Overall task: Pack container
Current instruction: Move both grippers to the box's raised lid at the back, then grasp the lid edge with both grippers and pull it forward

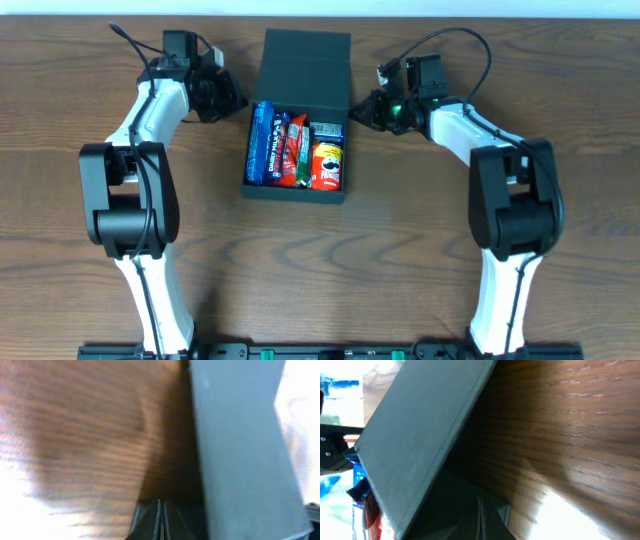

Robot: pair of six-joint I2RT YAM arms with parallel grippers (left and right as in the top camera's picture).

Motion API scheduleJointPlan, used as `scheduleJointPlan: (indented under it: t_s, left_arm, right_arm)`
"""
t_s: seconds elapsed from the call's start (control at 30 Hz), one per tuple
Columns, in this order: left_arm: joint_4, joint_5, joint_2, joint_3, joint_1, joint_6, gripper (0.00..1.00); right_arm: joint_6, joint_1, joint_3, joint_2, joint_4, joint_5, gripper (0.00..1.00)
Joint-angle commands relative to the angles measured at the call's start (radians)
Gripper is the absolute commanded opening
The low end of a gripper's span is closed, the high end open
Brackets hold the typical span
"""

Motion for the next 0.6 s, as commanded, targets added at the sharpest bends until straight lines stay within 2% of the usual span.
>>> scheduleJointPlan:
  t_s: [0.0, 0.3, 0.57]
  left_arm:
    - [0.026, 0.035, 0.042, -0.002, 0.002, -0.075, 0.06]
    - [0.084, 0.159, 0.162, 0.077, 0.002, -0.175, 0.05]
    - [0.084, 0.269, 0.266, 0.247, -0.019, -0.198, 0.05]
  right_arm:
    - [0.051, -0.007, 0.076, 0.066, 0.006, -0.079, 0.01]
    - [0.076, -0.007, 0.261, 0.188, -0.030, -0.118, 0.01]
    - [0.037, -0.008, 0.290, 0.206, -0.035, -0.158, 0.02]
